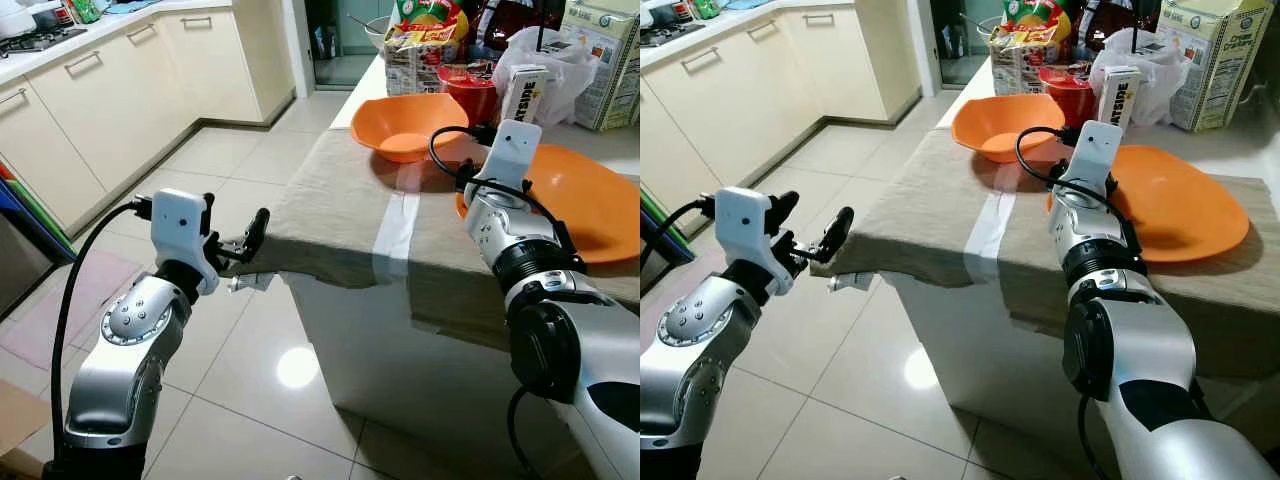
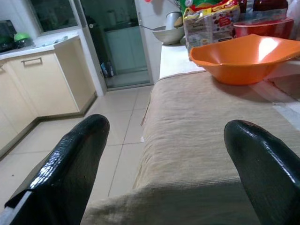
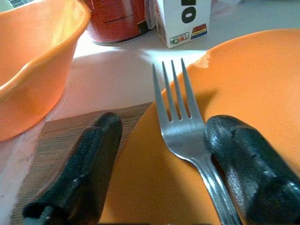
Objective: Setting the table
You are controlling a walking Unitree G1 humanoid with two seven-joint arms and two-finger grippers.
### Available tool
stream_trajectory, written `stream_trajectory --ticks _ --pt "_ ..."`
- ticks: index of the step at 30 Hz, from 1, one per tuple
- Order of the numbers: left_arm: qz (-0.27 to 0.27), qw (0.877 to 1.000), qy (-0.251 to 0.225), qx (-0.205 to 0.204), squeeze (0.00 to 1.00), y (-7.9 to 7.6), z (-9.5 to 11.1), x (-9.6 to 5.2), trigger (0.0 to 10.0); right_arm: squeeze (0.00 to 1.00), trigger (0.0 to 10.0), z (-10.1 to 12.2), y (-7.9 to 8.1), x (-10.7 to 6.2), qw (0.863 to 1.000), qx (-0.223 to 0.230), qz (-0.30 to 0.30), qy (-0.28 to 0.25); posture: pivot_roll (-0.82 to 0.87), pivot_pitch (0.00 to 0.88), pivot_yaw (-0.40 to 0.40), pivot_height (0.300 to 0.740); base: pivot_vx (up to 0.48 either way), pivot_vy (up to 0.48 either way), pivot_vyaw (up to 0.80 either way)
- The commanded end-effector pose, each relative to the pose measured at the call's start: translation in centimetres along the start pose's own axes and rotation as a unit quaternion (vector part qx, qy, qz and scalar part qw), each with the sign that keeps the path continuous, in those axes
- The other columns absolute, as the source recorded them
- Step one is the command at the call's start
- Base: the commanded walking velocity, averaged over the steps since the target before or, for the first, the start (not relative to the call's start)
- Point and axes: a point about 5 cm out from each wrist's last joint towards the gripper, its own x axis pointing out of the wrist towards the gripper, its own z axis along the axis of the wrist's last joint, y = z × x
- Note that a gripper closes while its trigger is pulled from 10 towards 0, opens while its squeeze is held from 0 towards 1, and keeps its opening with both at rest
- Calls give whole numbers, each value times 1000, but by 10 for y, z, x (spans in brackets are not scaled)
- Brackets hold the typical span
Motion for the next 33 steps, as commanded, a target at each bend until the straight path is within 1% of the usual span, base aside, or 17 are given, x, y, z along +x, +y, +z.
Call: stream_trajectory --ticks 1,7,23,25,28,30,32,33 --pt "-3 1000 -3 15 0 2 3 1 10000 0 0 -40 1 -3 996 7 1 86 -84 0 174 735 0 0 0" --pt "-5 1000 -5 18 0 2 5 2 10000 0 0 -45 2 -4 996 2 0 93 -82 0 174 735 0 0 0" --pt "-3 1000 -5 12 0 2 7 5 10000 0 0 -43 4 -5 997 0 3 81 -80 0 172 735 0 0 0" --pt "-3 1000 -5 11 0 2 7 5 10000 0 0 -38 6 -4 998 -2 5 67 -80 0 172 735 0 0 0" --pt "-2 1000 -6 11 0 2 8 6 10000 0 0 -22 9 -4 1000 -20 4 20 -81 0 172 735 0 0 0" --pt "-1 1000 -8 11 0 3 8 7 10000 0 0 -7 13 -5 999 -40 4 -29 -81 0 172 735 0 0 0" --pt "0 1000 -10 11 0 4 9 7 10000 0 0 11 18 -7 995 -58 6 -84 -83 0 171 735 0 0 0" --pt "1 1000 -10 11 0 3 10 7 10000 0 0 16 19 -8 993 -61 6 -98 -83 0 171 735 0 0 0"
